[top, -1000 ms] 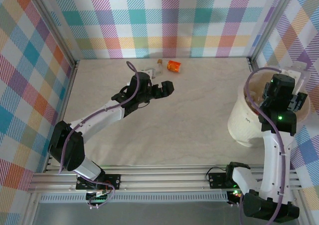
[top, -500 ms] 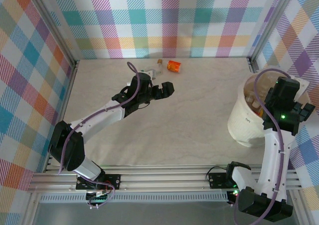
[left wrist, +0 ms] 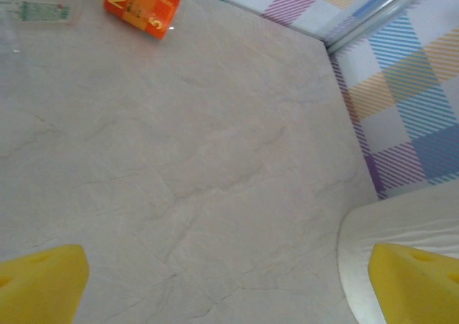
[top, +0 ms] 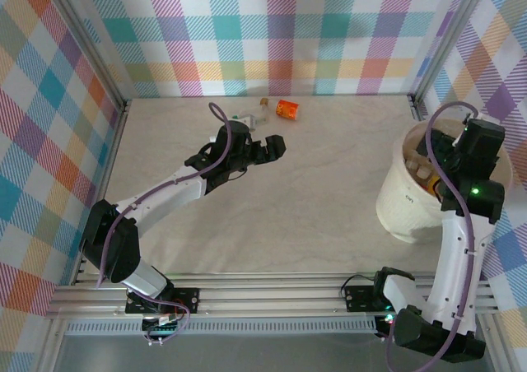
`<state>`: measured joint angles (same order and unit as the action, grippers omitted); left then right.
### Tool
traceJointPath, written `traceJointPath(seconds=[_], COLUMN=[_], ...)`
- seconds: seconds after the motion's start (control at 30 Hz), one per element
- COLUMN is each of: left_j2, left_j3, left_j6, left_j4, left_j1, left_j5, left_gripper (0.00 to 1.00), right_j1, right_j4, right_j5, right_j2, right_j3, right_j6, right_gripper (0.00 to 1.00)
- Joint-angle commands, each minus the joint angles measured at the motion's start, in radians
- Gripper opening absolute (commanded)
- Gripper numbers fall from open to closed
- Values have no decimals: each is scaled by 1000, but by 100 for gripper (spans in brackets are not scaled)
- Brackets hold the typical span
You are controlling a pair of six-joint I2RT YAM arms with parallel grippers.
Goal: Put the plastic bottles in the bin
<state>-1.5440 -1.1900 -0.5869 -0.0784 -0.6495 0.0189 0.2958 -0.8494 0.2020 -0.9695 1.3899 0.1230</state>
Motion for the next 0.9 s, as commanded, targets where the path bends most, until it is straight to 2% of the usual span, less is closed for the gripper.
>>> traceJointPath(seconds=[0.0,0.2,0.37,0.6,0.87], left_j2=[29,40,51,-28,-207], left_j3=[15,4,-4,-115,-296], left_j6=[1,11,122,274,411], left_j4=[-37,-105,-133,-295,-413], left_j1=[-10,-9,1,94,234], left_j5=[-87,-186,-257,-270,-223], left_gripper=[100,100,100,100,100], right_j1=[-32,-208,-399,-541,-608], right_j4=[46,198,285,470,488], right_j5=[-309,-515,-576,-501,-437], right_j2=[-1,-9,-85,-192,-298], right_j3=[35,-1,-17,-90,-95], right_j6=[43,55,35,122,153], right_gripper=[100,100,100,100,100])
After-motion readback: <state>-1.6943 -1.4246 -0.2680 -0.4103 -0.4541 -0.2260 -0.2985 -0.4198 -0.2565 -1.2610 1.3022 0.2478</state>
